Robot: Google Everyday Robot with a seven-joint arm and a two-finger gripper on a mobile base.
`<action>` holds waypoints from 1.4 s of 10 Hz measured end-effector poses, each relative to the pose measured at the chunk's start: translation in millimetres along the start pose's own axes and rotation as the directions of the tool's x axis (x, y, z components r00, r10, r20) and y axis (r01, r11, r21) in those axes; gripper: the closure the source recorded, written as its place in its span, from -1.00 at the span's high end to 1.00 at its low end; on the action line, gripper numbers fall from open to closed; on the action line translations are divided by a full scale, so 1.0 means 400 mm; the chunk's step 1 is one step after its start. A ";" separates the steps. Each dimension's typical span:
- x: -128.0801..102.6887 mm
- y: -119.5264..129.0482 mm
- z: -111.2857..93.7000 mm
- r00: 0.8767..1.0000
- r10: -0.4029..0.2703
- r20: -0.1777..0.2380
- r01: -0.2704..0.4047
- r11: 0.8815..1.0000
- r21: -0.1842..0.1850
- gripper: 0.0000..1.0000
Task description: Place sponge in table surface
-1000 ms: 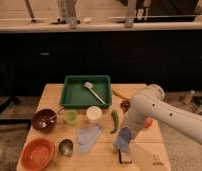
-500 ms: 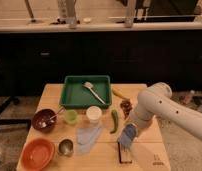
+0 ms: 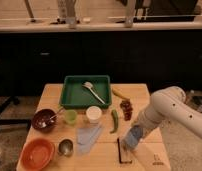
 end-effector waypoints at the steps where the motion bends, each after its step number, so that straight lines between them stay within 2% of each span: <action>1: 0.010 0.019 -0.001 1.000 0.017 0.003 -0.017 1.000 0.007 -1.00; 5: 0.047 0.071 0.006 0.997 0.073 0.014 -0.073 0.997 0.022 -1.00; 14: 0.104 0.084 0.074 0.992 0.118 0.044 -0.117 0.993 -0.021 -1.00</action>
